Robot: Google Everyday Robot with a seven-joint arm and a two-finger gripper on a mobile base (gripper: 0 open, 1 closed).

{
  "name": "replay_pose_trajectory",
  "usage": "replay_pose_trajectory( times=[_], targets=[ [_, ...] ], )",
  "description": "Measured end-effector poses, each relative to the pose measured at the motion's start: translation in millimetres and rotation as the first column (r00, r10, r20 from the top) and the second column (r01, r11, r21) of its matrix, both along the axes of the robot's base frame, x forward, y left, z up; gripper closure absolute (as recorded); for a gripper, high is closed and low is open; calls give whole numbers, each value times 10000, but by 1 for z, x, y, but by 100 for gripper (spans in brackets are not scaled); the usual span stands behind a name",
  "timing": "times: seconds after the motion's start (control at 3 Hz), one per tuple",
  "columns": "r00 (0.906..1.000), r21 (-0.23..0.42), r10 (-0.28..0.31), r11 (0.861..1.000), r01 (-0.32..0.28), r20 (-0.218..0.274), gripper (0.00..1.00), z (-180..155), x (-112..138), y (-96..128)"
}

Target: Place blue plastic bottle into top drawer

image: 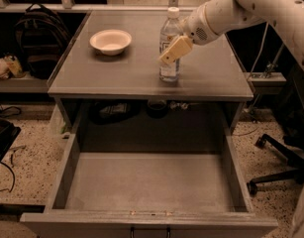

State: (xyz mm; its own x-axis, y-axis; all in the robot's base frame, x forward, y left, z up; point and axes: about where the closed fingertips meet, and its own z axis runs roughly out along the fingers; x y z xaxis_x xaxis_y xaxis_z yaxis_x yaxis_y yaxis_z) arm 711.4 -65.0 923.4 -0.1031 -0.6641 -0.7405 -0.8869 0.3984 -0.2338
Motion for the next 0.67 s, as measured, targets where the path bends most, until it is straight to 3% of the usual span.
replay_pose_trajectory(
  times=[0.67],
  targets=[
    [9999,15,86,10000,-86,-55,66,2,-7,0]
  ],
)
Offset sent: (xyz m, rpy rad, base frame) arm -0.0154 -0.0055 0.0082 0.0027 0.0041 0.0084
